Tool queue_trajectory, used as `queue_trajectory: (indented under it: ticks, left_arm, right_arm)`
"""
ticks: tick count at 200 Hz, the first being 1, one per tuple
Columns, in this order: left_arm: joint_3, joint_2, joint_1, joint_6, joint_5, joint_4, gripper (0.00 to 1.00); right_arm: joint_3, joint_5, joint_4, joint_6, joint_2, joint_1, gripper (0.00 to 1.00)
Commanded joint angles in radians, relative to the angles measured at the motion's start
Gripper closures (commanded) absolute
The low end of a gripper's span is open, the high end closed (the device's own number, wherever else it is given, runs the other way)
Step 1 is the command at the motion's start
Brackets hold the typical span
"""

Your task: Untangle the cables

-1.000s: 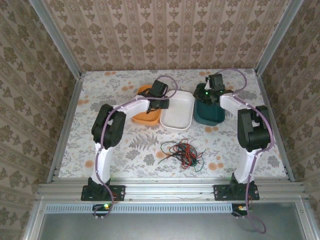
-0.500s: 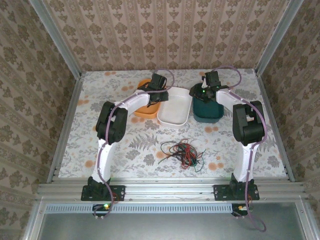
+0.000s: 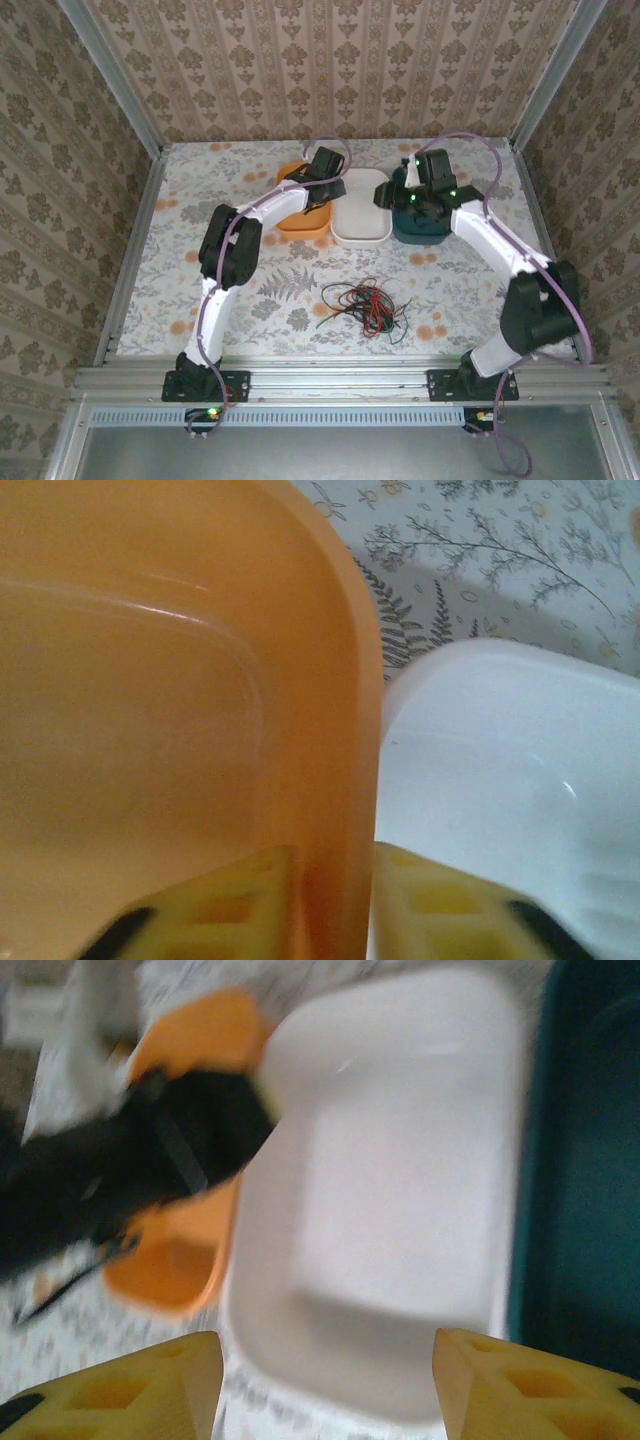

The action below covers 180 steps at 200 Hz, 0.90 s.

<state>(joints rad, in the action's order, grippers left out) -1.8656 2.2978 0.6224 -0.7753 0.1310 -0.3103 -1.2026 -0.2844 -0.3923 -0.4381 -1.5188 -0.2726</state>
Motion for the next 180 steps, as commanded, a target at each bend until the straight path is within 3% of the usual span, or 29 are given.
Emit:
queue_trajectory:
  ticks: [1, 26, 50, 83, 116, 136, 180]
  left_arm:
    - [-0.045, 0.015, -0.001, -0.028, 0.034, -0.008, 0.51]
    - [0.014, -0.071, 0.0, 0.048, 0.056, 0.053, 0.23]
    - [0.146, -0.219, 0.003, 0.157, 0.066, 0.178, 0.11]
    - [0.28, -0.396, 0.016, 0.315, 0.036, 0.149, 0.07]
    - [0.46, -0.522, 0.082, 0.458, 0.007, 0.05, 0.04]
    - [0.606, -0.591, 0.114, 0.462, -0.015, 0.062, 0.03]
    - [0.827, -0.681, 0.14, 0.446, -0.173, 0.17, 0.04]
  right_arm:
    - [0.103, -0.069, -0.191, 0.093, 0.062, -0.062, 0.4]
    - [0.147, -0.076, -0.331, 0.182, 0.107, -0.16, 0.42]
    - [0.138, -0.039, -0.487, 0.256, 0.093, -0.258, 0.42]
    - [0.142, 0.013, -0.532, 0.259, 0.05, -0.283, 0.46]
    - [0.129, 0.011, -0.505, 0.268, -0.026, -0.292, 0.5]
    - [0.121, 0.014, -0.443, 0.258, -0.051, -0.294, 0.53]
    - [0.076, -0.007, -0.403, 0.253, -0.11, -0.293, 0.57]
